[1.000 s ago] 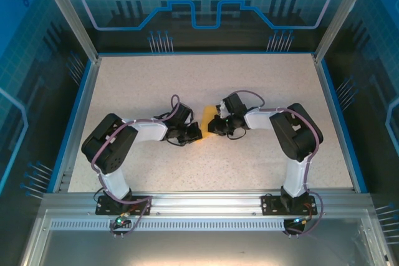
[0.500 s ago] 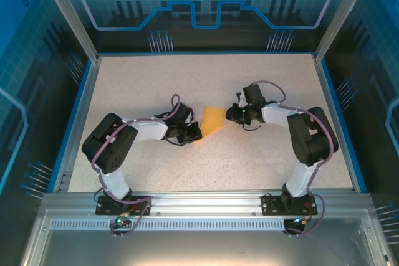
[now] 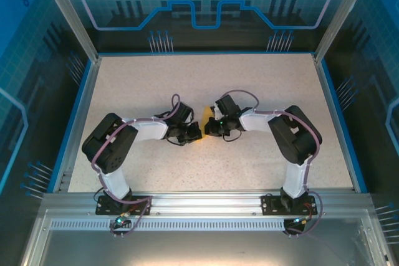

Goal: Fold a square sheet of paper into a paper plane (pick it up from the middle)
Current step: Third fold the triangle at the center of the table.

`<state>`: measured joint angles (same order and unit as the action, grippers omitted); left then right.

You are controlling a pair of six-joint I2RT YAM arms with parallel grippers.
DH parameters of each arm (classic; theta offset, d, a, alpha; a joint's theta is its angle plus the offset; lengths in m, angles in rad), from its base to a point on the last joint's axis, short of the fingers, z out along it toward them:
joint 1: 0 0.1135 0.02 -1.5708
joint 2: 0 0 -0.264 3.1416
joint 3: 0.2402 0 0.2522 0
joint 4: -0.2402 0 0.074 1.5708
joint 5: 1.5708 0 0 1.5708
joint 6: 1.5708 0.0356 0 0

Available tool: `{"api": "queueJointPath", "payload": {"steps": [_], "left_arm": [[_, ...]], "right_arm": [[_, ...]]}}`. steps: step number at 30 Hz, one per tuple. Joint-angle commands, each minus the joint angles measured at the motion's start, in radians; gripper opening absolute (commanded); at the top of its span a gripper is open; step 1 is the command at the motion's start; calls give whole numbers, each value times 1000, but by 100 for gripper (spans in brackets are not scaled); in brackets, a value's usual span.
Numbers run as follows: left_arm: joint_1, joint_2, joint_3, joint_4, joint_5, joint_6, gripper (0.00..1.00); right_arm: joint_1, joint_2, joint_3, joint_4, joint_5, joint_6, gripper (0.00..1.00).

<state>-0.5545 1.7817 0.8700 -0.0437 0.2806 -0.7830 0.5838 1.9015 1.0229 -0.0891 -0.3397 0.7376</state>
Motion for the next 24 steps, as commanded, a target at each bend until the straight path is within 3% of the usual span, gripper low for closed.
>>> {"api": "queueJointPath", "payload": {"steps": [1,18,24], "left_arm": [[0,47,-19,-139,-62,20,7],[2,34,-19,-144,-54,33,7],[-3,-71,39,-147,-2,68,21]], "right_arm": [[1,33,33,-22,3,18,6],[-241,-26,-1,-93,88,-91,5],[-251,-160,-3,-117,108,-121,13]]}}
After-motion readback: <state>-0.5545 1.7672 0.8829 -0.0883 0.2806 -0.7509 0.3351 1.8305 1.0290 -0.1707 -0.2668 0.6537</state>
